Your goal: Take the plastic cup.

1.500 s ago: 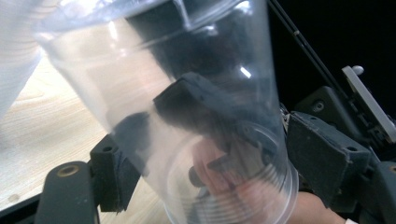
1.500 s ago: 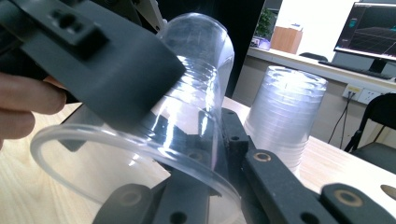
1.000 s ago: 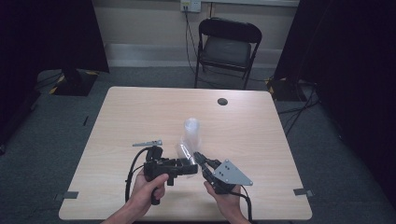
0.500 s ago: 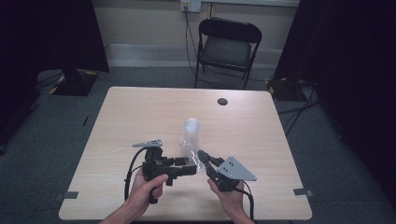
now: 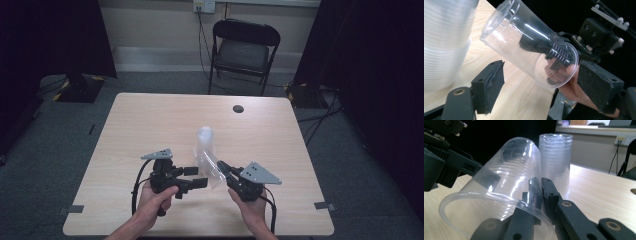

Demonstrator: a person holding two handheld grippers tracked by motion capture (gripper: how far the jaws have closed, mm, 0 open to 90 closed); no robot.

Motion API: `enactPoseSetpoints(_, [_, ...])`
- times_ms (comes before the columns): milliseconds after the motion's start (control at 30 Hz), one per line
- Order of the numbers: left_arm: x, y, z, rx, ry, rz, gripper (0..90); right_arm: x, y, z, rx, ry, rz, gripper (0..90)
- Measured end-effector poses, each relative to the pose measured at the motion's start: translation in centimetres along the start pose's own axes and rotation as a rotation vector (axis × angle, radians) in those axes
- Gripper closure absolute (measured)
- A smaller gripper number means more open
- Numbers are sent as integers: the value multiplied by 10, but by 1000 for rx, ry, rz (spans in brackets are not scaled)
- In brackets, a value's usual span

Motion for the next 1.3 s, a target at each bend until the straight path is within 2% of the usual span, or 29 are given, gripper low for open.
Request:
enactPoseSetpoints(167, [1, -7, 3, 52, -22, -70, 230, -3, 7, 2, 81, -13, -30, 861])
enactPoseSetpoints(333, [2, -11, 5, 102, -28, -109, 246, -5, 11, 5, 114, -45, -46, 879])
enactPoseSetpoints(433, [1, -10, 6, 127, -32, -94, 249, -6, 12, 6, 142, -62, -65, 870])
enactPoseSetpoints(567, [1, -9, 7, 151, -29, -95, 242, -6, 15, 9, 186, -93, -83, 869])
enactPoseSetpoints(767, [1, -9, 7, 192, -17, -91, 222, -9, 17, 14, 228, -170, -106, 886])
enactPoseSetpoints(967, [2, -10, 10, 243, -17, -128, 253, -9, 17, 18, 275, -238, -141, 897])
enactPoseSetpoints(1167, [4, -12, 12, 327, -13, -189, 269, -9, 17, 23, 300, -302, -177, 900])
enactPoseSetpoints(1300, [6, -10, 15, 375, -18, -200, 290, -9, 15, 26, 322, -349, -211, 900])
Point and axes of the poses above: each handheld gripper's, and its own axes: x roughly forward along the jaws, z roughly out of its underside, y roughly to its right, the point moved 8 cm from there along x, roughly forward along the jaws, and after that the axes turned 13 degrees about -z, right-handed, at the moved point
